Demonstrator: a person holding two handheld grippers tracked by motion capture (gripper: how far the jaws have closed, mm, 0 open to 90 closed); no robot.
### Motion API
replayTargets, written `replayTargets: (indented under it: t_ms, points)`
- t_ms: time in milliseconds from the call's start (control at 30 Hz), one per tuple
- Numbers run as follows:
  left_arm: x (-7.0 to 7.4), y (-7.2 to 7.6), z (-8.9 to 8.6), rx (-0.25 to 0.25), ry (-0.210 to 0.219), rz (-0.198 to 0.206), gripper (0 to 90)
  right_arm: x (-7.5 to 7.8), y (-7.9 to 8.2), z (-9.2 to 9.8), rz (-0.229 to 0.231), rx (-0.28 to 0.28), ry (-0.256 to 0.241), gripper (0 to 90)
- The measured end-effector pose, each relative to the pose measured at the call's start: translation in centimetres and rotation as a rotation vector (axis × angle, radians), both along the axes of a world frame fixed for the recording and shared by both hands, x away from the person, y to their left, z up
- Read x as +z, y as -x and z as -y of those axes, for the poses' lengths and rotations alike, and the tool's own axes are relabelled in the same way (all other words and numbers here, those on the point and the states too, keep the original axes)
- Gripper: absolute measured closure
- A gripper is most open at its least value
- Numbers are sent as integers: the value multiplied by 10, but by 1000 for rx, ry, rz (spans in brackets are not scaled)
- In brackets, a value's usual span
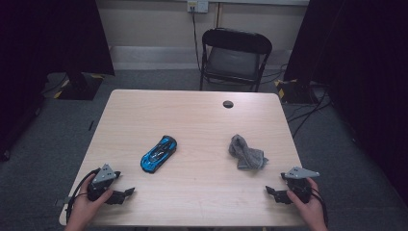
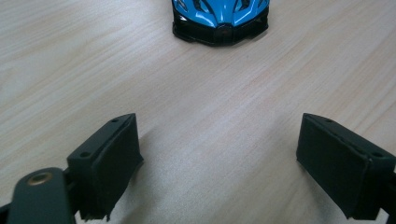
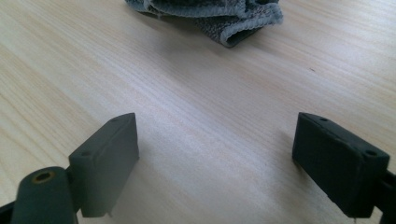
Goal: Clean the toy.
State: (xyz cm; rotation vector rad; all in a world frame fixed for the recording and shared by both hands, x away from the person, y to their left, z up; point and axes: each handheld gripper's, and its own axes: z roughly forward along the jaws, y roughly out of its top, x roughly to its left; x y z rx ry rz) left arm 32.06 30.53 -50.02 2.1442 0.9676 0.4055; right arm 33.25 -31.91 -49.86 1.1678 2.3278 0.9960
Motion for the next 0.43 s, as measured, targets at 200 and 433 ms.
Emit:
replayTargets:
  t_ms: [200,433]
  points:
    - [0,0,1,12,-8,0,97,-1,1,0,12,-11,-7,134]
    - [-1,1,2,14,-14,-9,61,-1,1,0,12,-10,-7,133]
